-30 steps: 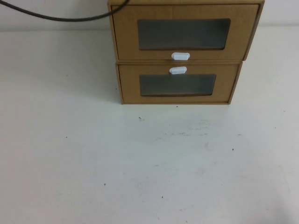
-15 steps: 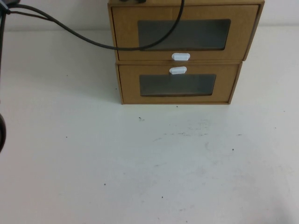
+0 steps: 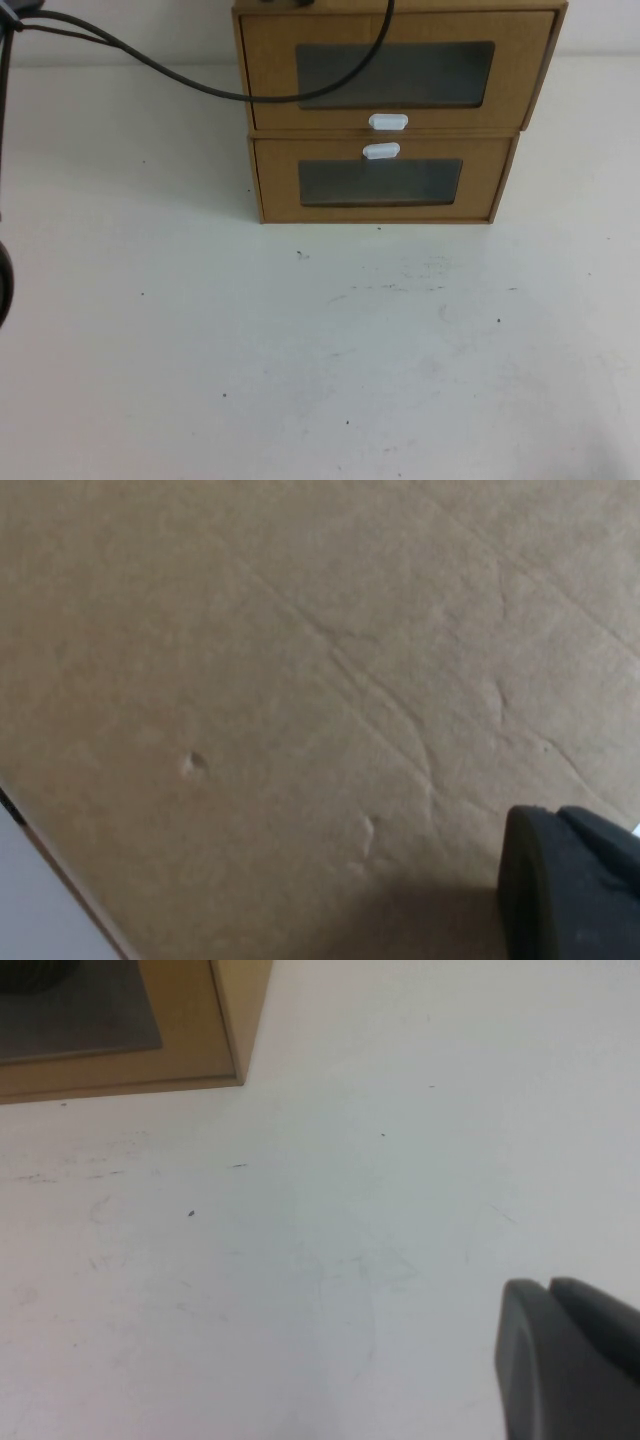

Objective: Open the shoe box
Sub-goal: 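Pull the top drawer of the cardboard box fully open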

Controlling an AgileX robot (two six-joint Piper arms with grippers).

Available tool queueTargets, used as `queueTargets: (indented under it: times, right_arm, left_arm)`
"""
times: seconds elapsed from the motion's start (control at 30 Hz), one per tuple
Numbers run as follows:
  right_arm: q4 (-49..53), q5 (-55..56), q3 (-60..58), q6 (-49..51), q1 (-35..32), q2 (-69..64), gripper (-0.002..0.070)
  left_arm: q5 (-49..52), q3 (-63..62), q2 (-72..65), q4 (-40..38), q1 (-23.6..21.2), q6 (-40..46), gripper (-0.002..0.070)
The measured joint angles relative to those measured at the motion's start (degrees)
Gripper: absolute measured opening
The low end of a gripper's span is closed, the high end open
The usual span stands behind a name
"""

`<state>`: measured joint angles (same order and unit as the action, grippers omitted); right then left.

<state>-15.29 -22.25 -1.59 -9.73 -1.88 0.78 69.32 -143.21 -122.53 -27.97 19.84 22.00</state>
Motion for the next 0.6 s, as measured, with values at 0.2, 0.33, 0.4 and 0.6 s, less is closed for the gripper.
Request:
queueTargets:
  times: [0.2, 0.33, 0.4, 0.6]
  right_arm:
    - [0.0, 0.0, 0.0, 0.0, 0.0, 0.0, -0.002]
    - [0.0, 0.36, 0.0, 0.0, 0.0, 0.0, -0.002]
    - [-2.0, 1.75, -0.12, 0.0, 0.0, 0.0, -0.002]
    - [-23.5, 14.18, -0.12, 0.0, 0.0, 0.0, -0.002]
  left_arm:
    - [-0.07, 0.0, -0.09, -0.77, 0.0, -4.07, -0.0006]
    - [-0.22, 0.0, -0.09, -1.3, -0.49, -6.43, -0.0006]
    - [-0.22, 0.0, -0.09, -1.71, -0.62, -7.32, -0.0006]
    - [-0.01, 0.0, -0.33, -4.07, -1.69, -8.8, -0.0006]
